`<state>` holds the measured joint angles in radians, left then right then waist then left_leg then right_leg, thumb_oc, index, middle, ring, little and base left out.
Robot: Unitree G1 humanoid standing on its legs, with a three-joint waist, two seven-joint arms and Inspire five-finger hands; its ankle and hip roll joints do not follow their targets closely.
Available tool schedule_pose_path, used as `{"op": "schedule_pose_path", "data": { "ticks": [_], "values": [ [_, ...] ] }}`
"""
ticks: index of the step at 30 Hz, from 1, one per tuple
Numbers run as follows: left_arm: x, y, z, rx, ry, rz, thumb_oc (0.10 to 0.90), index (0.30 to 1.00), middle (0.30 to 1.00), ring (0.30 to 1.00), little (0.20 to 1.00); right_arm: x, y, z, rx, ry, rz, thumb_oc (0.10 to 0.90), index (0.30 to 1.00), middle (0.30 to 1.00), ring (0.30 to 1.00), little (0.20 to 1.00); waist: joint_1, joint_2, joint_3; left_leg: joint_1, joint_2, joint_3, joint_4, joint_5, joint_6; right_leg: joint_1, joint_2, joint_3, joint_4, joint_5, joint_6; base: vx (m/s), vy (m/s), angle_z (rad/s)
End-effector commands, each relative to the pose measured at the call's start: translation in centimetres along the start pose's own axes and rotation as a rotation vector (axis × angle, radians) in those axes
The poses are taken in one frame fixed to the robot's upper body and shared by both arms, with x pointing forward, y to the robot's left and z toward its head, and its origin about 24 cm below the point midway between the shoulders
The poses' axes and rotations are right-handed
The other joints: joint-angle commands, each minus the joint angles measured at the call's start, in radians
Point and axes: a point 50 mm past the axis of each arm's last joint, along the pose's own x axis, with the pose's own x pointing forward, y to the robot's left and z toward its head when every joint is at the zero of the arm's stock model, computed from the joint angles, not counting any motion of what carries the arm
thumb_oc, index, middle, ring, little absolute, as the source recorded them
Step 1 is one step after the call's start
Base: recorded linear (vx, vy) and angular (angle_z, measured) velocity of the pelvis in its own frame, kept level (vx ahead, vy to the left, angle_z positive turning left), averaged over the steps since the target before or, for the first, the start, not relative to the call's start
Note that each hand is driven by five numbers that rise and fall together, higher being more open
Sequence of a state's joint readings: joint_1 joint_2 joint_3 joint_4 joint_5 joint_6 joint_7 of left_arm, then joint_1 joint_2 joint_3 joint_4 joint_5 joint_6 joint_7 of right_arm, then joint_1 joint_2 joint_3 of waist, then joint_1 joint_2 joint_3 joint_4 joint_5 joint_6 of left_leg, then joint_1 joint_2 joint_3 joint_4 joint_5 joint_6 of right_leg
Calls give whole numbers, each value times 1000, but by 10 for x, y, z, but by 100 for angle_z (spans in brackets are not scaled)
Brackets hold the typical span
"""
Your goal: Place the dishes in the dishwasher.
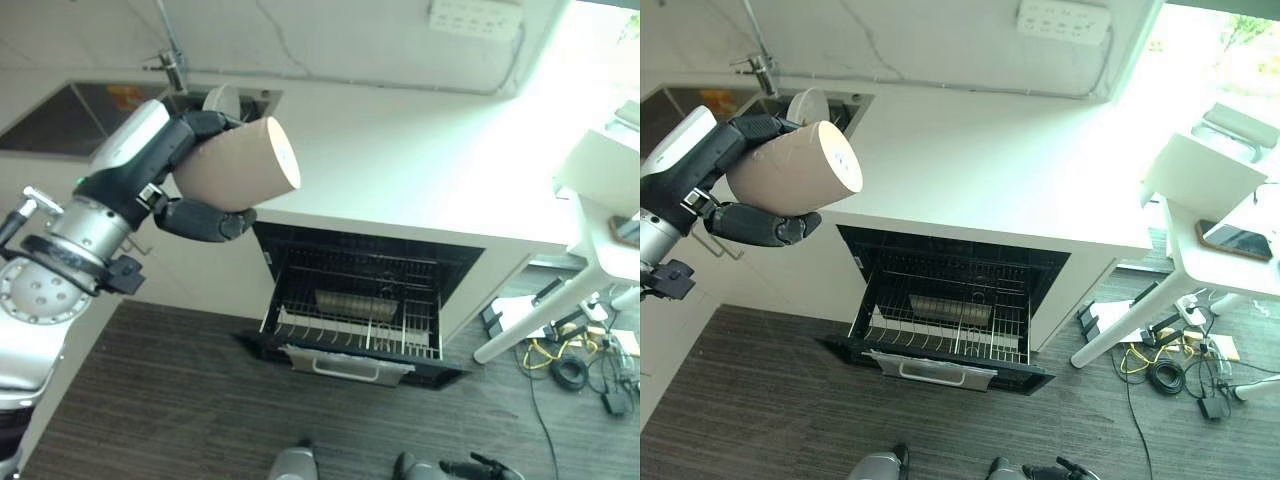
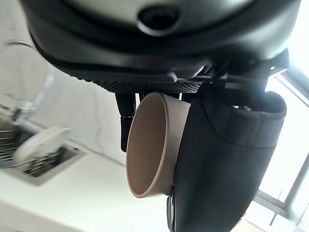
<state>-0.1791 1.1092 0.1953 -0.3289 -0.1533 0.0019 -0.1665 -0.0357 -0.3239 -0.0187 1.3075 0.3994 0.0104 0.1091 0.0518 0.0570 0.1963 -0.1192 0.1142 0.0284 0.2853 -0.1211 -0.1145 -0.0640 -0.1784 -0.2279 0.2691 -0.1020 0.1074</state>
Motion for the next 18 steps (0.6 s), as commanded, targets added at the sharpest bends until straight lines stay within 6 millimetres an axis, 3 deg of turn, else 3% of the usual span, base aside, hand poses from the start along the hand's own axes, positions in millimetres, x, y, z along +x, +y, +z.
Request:
{"op": "schedule_pose_path", "data": {
  "ticks": [1, 7, 9, 12, 15, 18],
  "values": [
    [4, 49, 28, -6, -163, 257, 400, 300, 300, 300, 300, -1, -8, 6, 73, -52, -23, 800, 900, 900, 900, 900, 16, 19, -48, -27, 98, 53, 15, -51, -28, -11, -48, 25, 31, -121, 78, 0, 0, 0],
    [-4, 44, 11, -133, -126, 286, 400, 300, 300, 300, 300, -2, -8, 12, 278, -129, -54, 800, 900, 900, 900, 900, 18, 20, -65, -15, 97, 53, 15, -55, -26, -3, -55, 20, 31, -120, 77, 18, 3, -3],
    [-6, 36, 0, -271, -109, 284, 400, 300, 300, 300, 300, -3, -12, 20, 370, -206, -64, 800, 900, 900, 900, 900, 15, 17, -69, -4, 95, 58, 15, -62, -22, 0, -59, 22, 31, -117, 79, 48, -6, -18],
    [-8, 13, -16, -454, -67, 293, 400, 300, 300, 300, 300, -7, -15, 38, 483, -350, -66, 800, 900, 900, 900, 900, 4, 8, -70, 21, 94, 69, 15, -85, -16, 10, -67, 29, 31, -121, 85, 51, -19, -8],
    [-12, -24, -37, -627, 23, 308, 400, 300, 300, 300, 300, -14, -14, 61, 563, -509, -72, 800, 900, 900, 900, 900, -10, -4, -71, 32, 88, 82, 15, -91, -4, 4, -72, 36, 31, -108, 86, 13, -34, -9],
    [-14, -56, -50, -709, 80, 315, 400, 300, 300, 300, 300, -24, -13, 84, 614, -669, -56, 800, 900, 900, 900, 900, -24, -14, -68, 48, 82, 93, 15, -103, 6, 4, -75, 47, 31, -101, 88, -1, -34, -17]
  ]
}}
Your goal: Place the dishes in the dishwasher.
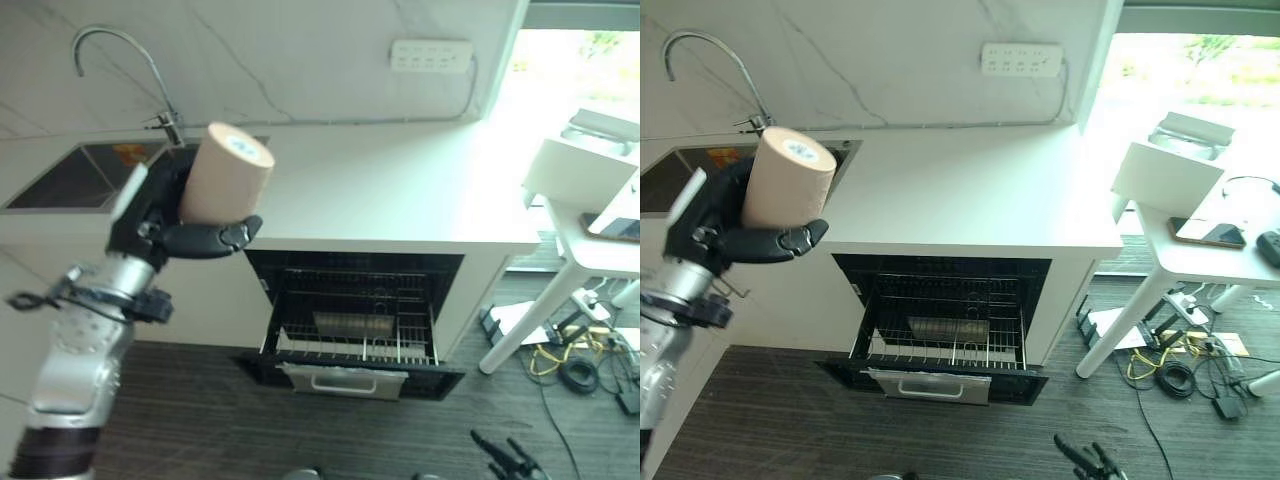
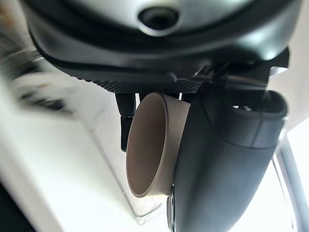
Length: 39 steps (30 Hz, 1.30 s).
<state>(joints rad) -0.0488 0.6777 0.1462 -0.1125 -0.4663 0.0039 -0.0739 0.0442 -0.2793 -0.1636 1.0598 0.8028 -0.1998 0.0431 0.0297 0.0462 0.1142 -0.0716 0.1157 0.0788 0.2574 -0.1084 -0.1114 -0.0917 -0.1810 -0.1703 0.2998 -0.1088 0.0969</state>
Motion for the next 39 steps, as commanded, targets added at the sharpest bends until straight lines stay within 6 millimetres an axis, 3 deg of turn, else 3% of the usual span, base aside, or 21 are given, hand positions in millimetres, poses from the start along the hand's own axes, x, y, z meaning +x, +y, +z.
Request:
{"op": "schedule_pose_path", "data": {
  "ticks": [1, 4, 5, 6, 9, 10, 14, 15, 24, 35, 39],
  "values": [
    [15, 1, 40, 24, -248, 56, 400, 300, 300, 300, 300, 4, 23, 53, 109, -312, 53, 800, 900, 900, 900, 900, -7, -7, 16, 5, 79, 45, 43, -118, 6, 30, -71, -5, 0, -92, 98, -12, -26, -8],
    [15, -13, 20, -11, -237, 85, 400, 300, 300, 300, 300, -5, 47, 86, 122, -493, 149, 800, 900, 900, 900, 900, -32, -19, 23, 22, 74, 58, 43, -125, 16, 25, -69, 16, 0, -82, 97, -15, -16, -17],
    [13, -18, 12, -50, -237, 121, 400, 300, 300, 300, 300, -21, 68, 116, 118, -655, 238, 800, 900, 900, 900, 900, -52, -27, 28, 34, 66, 62, 43, -132, 26, 21, -67, 30, 0, -75, 97, -37, -2, -34],
    [12, -21, 8, -83, -241, 143, 400, 300, 300, 300, 300, -35, 81, 132, 106, -764, 296, 800, 900, 900, 900, 900, -66, -31, 32, 41, 61, 65, 43, -136, 32, 19, -66, 38, 0, -73, 94, -44, 8, -39],
    [10, -26, 2, -113, -249, 173, 400, 300, 300, 300, 300, -58, 102, 154, 91, -897, 398, 800, 900, 900, 900, 900, -86, -36, 35, 51, 55, 68, 43, -140, 38, 17, -61, 50, 0, -71, 91, -32, 32, -29],
    [8, -31, -1, -138, -253, 197, 400, 300, 300, 300, 300, -79, 117, 169, 69, -1007, 507, 800, 900, 900, 900, 900, -104, -40, 38, 60, 49, 73, 43, -144, 44, 16, -55, 63, 0, -69, 88, -37, 62, -27],
    [9, -39, -3, -154, -257, 196, 400, 300, 300, 300, 300, -105, 135, 187, 6, -1115, 667, 800, 900, 900, 900, 900, -121, -37, 38, 67, 46, 80, 43, -147, 48, 13, -48, 78, 0, -69, 83, -24, 71, -27],
    [10, -46, -1, -161, -265, 186, 400, 300, 300, 300, 300, -119, 147, 193, 2, -1130, 814, 800, 900, 900, 900, 900, -125, -34, 38, 71, 45, 83, 43, -149, 50, 13, -48, 79, 0, -70, 80, -22, 50, -26],
    [10, -59, 13, -24, -337, 253, 400, 300, 300, 300, 300, -155, 201, 176, -48, -964, 1298, 800, 900, 900, 900, 900, -99, -37, 27, 64, 45, 80, 43, -148, 49, 16, -54, 62, 0, -76, 78, -9, 3, -4],
    [8, -66, 28, 254, -496, 362, 400, 300, 300, 300, 300, -189, 243, 158, -43, -831, 1569, 800, 900, 900, 900, 900, -27, -45, 15, 34, 47, 43, 43, -141, 40, 30, -65, 20, 0, -91, 78, 5, -19, 11],
    [5, -70, 34, 304, -556, 419, 400, 300, 300, 300, 300, -204, 259, 156, -15, -800, 1641, 800, 900, 900, 900, 900, 23, -49, 8, 19, 49, 23, 43, -139, 35, 40, -78, -19, 0, -97, 80, 24, -39, 32]
  ]
}}
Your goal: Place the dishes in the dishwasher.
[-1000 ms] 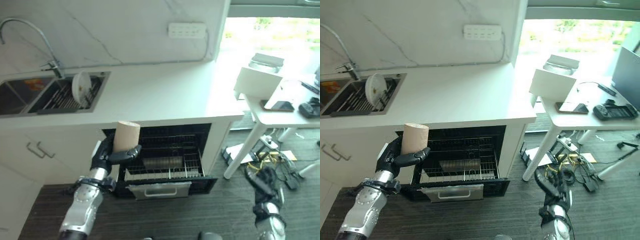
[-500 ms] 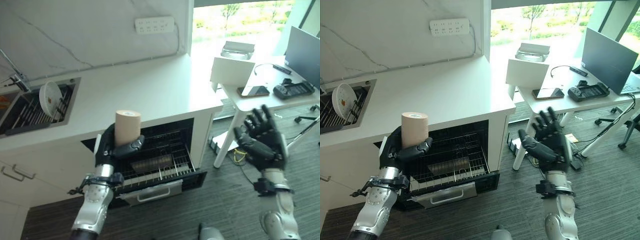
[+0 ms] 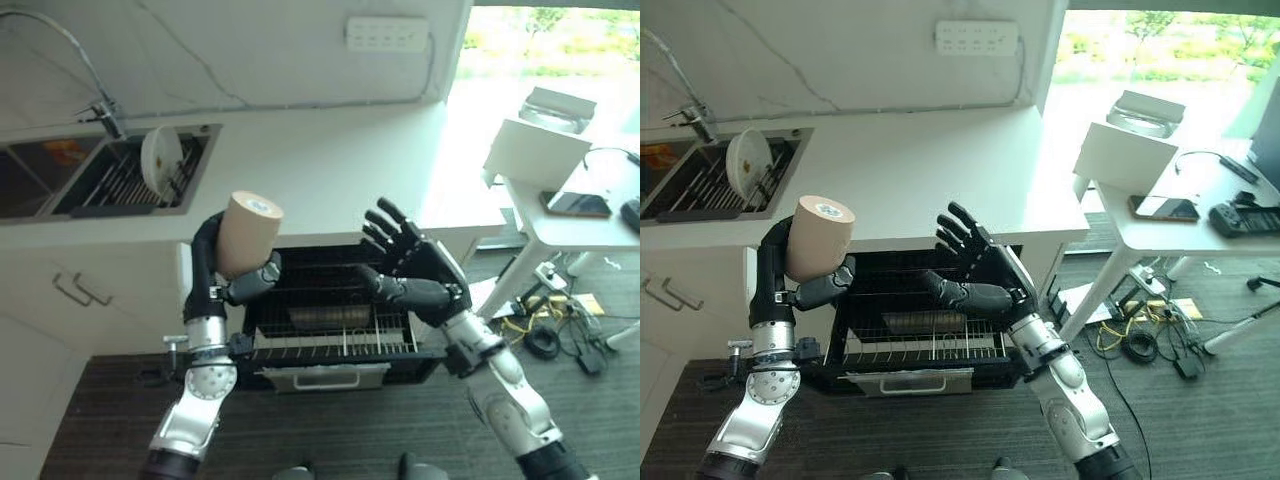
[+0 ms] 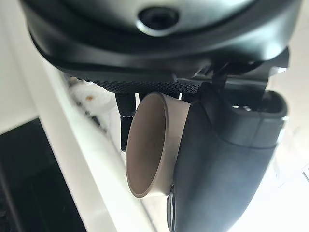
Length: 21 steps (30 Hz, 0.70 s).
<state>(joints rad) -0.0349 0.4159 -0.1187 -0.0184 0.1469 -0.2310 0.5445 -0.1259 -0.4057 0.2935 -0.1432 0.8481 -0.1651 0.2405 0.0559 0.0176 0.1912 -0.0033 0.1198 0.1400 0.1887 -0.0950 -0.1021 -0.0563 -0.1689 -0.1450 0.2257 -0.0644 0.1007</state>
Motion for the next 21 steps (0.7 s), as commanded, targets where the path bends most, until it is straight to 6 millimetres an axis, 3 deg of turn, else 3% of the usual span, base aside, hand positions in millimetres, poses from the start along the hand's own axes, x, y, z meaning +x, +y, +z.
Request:
{"op": "schedule_pose_path", "data": {
  "ticks": [1, 6, 13, 21],
  "values": [
    [30, 12, 61, -19, -403, 144, 400, 300, 300, 300, 300, 24, 32, 45, 30, -257, 154, 800, 900, 900, 900, 900, 9, -23, -68, -53, 46, -42, 111, -147, 21, 4, -91, -48, 74, -140, 77, 21, -52, 21],
    [34, 7, 67, 18, -448, 150, 400, 300, 300, 300, 300, 40, 50, 49, 96, -267, 236, 800, 900, 900, 900, 900, 42, -26, -71, -64, 48, -60, 111, -141, 17, 12, -97, -76, 74, -143, 77, 12, -45, 22],
    [21, 5, 75, 52, -599, 211, 400, 300, 300, 300, 300, 62, 72, 48, 262, -254, 311, 800, 900, 900, 900, 900, 96, -37, -72, -77, 50, -86, 111, -132, 8, 25, -102, -104, 74, -147, 71, 4, -43, 21],
    [25, -3, 90, 46, -677, 260, 400, 300, 300, 300, 300, 78, 92, 57, 284, -314, 315, 800, 900, 900, 900, 900, 109, -41, -81, -79, 50, -88, 111, -130, 7, 27, -110, -112, 74, -143, 70, 26, -12, 10]
  ]
}}
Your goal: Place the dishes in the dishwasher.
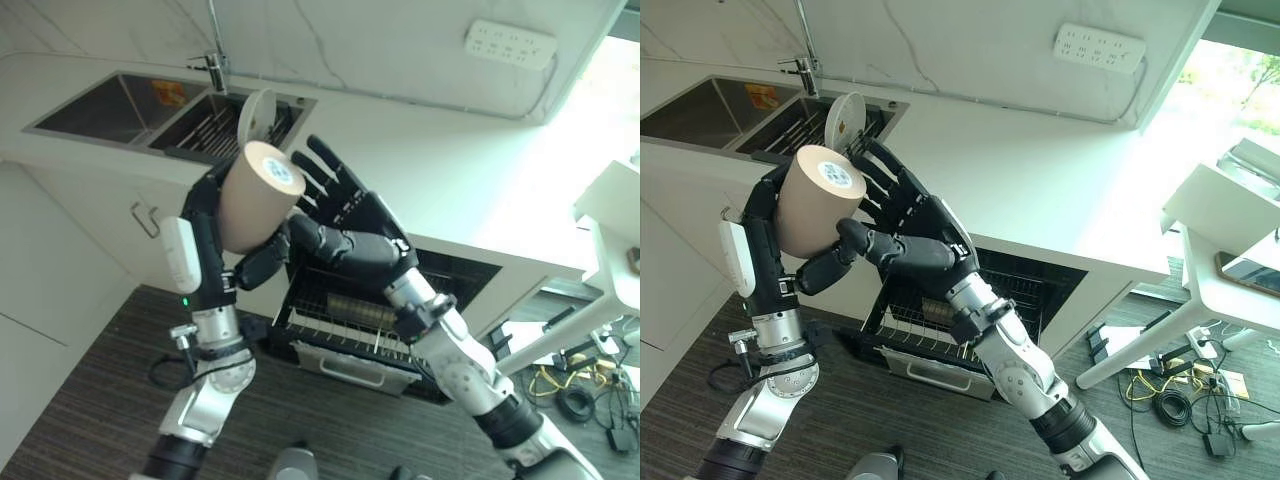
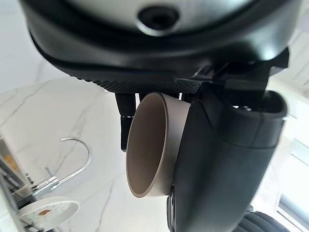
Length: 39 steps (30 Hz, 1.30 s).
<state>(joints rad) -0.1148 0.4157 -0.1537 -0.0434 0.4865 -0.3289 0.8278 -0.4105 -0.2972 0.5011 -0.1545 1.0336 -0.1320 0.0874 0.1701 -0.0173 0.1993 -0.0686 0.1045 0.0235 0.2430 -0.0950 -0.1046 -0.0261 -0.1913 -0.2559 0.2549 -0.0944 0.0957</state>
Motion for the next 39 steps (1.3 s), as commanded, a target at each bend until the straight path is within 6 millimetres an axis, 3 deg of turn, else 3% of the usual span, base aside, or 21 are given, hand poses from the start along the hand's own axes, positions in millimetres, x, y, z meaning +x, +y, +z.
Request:
{"op": "schedule_pose_path", "data": {
  "ticks": [1, 32, 33, 35, 39],
  "values": [
    [34, 3, 41, -96, -291, 108, 400, 300, 300, 300, 300, 20, 36, 43, 19, -252, 169, 800, 900, 900, 900, 900, -6, -6, -89, -14, 65, 29, 57, -130, 10, -3, -88, -1, 45, -113, 75, 0, 0, 0],
    [17, -23, 42, -82, -351, 22, 400, 300, 300, 300, 300, 56, 48, 28, -1, -129, 165, 800, 900, 900, 900, 900, 33, -14, -86, -15, 55, 35, 57, -124, 16, -17, -124, -24, 45, -82, 86, 11, -1, 2],
    [18, -24, 42, -84, -351, 22, 400, 300, 300, 300, 300, 56, 49, 27, -9, -127, 166, 587, 580, 580, 580, 580, 34, -14, -86, -16, 54, 35, 57, -124, 17, -17, -125, -24, 45, -82, 87, 0, 0, 0],
    [19, -24, 44, -87, -353, 23, 400, 300, 300, 300, 300, 58, 50, 26, -42, -132, 162, 400, 300, 300, 300, 300, 36, -14, -87, -16, 53, 34, 57, -123, 18, -17, -127, -25, 45, -81, 87, 1, 8, 4],
    [22, -27, 49, -101, -355, 15, 400, 300, 300, 300, 300, 60, 50, 21, -143, -112, 140, 400, 300, 300, 300, 300, 36, -15, -84, -12, 47, 31, 57, -126, 21, -16, -131, -24, 45, -79, 88, 0, 0, 0]
  ]
}}
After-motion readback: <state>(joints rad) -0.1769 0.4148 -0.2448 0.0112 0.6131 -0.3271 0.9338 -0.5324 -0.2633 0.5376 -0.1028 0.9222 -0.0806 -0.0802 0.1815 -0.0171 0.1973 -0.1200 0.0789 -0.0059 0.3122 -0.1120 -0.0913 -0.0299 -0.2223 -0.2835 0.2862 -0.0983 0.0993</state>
